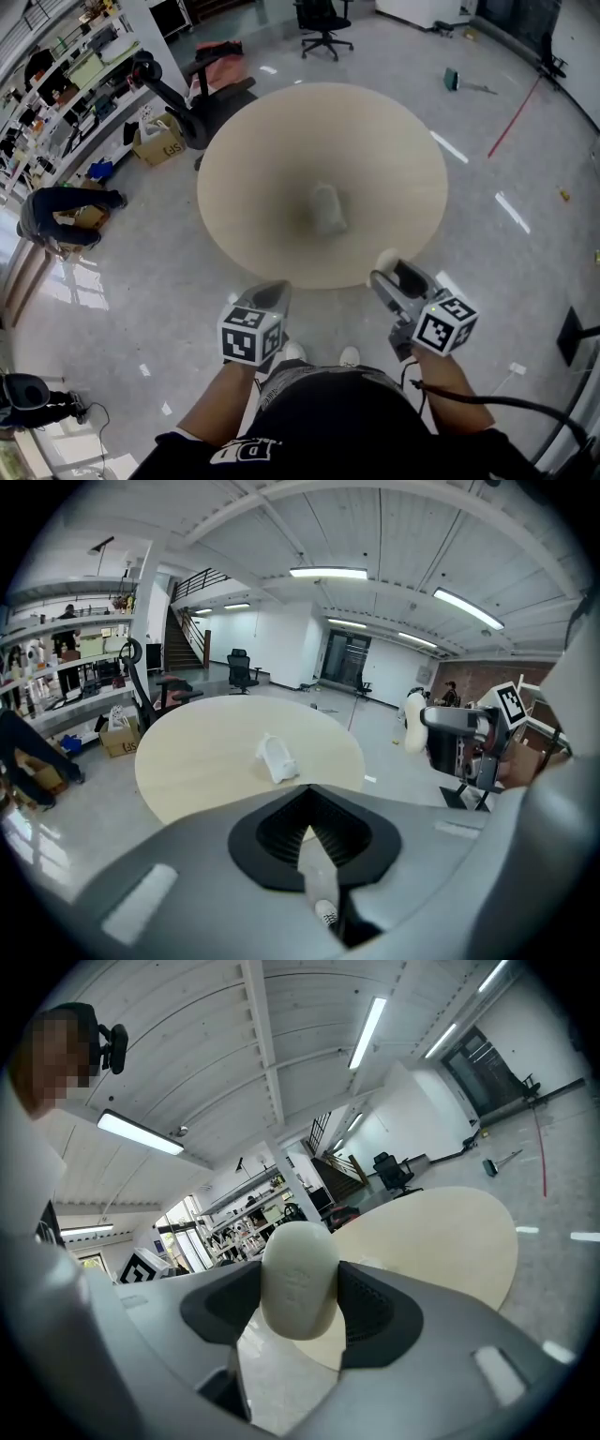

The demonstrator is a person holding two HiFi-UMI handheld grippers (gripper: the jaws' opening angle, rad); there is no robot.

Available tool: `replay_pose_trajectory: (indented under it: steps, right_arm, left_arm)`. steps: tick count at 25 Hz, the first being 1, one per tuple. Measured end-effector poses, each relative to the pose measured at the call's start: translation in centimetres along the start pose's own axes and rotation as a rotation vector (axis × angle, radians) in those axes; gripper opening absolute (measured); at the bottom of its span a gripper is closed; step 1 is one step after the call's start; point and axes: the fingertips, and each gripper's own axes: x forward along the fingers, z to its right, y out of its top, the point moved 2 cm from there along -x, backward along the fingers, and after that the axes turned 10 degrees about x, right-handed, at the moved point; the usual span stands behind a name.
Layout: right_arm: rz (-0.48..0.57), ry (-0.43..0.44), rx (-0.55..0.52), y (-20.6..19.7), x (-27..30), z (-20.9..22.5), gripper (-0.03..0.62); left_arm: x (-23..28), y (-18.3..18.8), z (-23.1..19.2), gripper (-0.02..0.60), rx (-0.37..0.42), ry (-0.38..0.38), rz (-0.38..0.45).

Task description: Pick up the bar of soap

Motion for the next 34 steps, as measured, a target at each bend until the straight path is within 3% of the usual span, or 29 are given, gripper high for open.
replay_pose_trajectory:
  steps: [11, 23, 34]
  right_arm:
    - [0.010, -0.042, 0.011, -1.1, 1.5, -0.7, 0.262]
    - [-0.005, -0.075, -0.032, -1.5, 2.0, -1.5, 0.262]
    - [0.015, -0.088, 0.010, -2.6, 2.1, -1.8, 0.262]
  left_arm:
    - [0.0, 0.3, -1.0, 0.008, 0.049, -0.072, 0.004]
    - [-0.7, 0.4, -1.7, 0.008, 0.052, -0.082, 0.006]
    - [-1.5, -0.6, -2.2, 0.008, 0.038, -0.084, 0.018]
